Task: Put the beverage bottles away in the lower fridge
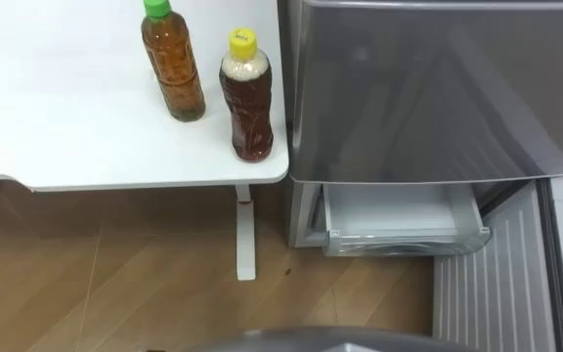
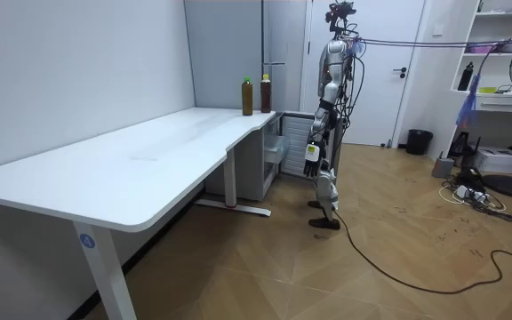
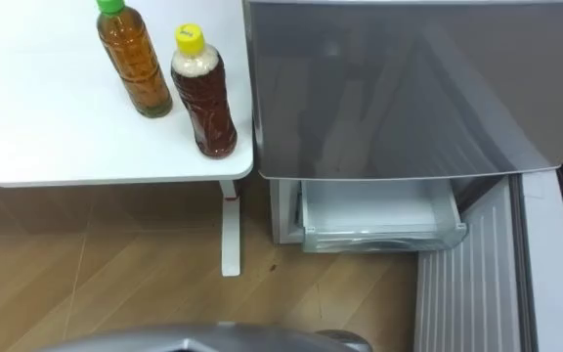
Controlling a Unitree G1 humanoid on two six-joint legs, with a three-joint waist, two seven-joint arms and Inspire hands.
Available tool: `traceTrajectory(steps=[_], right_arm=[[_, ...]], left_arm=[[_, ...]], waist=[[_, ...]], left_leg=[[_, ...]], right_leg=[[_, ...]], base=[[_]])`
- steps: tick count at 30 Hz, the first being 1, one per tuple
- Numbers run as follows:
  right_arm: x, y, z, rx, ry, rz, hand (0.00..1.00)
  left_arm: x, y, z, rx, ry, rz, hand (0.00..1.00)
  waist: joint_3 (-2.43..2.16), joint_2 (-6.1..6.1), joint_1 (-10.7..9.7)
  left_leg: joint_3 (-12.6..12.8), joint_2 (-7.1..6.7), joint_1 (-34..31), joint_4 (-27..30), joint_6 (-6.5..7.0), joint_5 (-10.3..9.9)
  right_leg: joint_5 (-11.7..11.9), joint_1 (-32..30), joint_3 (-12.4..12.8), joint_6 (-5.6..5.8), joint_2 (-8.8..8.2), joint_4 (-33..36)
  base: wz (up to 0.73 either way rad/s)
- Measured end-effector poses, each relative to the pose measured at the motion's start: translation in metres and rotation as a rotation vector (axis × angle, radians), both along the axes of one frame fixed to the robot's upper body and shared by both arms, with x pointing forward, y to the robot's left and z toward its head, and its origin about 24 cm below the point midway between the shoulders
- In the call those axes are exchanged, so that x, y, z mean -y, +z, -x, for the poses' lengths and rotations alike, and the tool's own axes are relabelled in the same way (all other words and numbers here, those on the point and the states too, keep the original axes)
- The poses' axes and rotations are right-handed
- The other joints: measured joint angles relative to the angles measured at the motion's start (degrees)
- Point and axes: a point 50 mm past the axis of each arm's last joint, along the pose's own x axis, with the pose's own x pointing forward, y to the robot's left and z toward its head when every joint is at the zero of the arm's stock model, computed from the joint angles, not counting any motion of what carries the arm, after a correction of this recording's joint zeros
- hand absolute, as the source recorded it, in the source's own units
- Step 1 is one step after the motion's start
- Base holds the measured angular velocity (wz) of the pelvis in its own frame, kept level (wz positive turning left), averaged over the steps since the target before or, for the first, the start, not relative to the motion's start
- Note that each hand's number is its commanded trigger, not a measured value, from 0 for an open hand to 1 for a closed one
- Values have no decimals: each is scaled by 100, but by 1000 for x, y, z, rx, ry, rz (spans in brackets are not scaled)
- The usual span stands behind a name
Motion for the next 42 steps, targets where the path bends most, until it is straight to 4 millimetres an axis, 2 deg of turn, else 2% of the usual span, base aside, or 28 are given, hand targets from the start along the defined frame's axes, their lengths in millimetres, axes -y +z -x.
traceTrajectory(steps=[1,18,29,32,35,38,42], right_arm=[[0,0,0,0,-1,0,0],[2,0,6,-15,-35,5,0],[2,0,12,-37,-43,10,0],[2,0,11,-37,-42,11,0],[3,0,13,-40,-59,17,0],[3,0,15,-44,-84,26,0],[6,1,14,-31,-129,36,0]], left_arm=[[0,0,0,-1,0,2,0],[-6,1,-2,17,20,-38,0],[-5,1,-2,27,39,-58,0],[-5,1,0,48,122,-70,0],[-9,2,6,74,288,-97,0],[-15,3,10,124,561,-126,0],[-23,5,5,240,972,-155,0]], waist=[[-1,-1,5],[-2,-11,14],[-26,-33,6],[-27,-34,19],[-35,-24,32],[-29,-21,40],[-28,-15,78]], left_leg=[[0,0,-2,1,0,0],[11,-6,18,-15,0,0],[3,-6,21,-11,0,0],[2,-5,25,-10,0,0],[2,-6,31,-5,0,0],[-8,-8,47,-6,0,0],[-22,-4,37,-2,0,0]], right_leg=[[1,0,2,-1,-1,-1],[-8,-8,9,0,-2,-14],[-8,-7,-1,0,1,-12],[-8,-4,-13,0,0,-18],[-6,-4,-5,-2,1,-10],[-5,44,-41,-2,-6,-9],[-8,27,-64,-5,-6,-1]], base=[[0],[0],[0],[0],[0],[4],[3]])
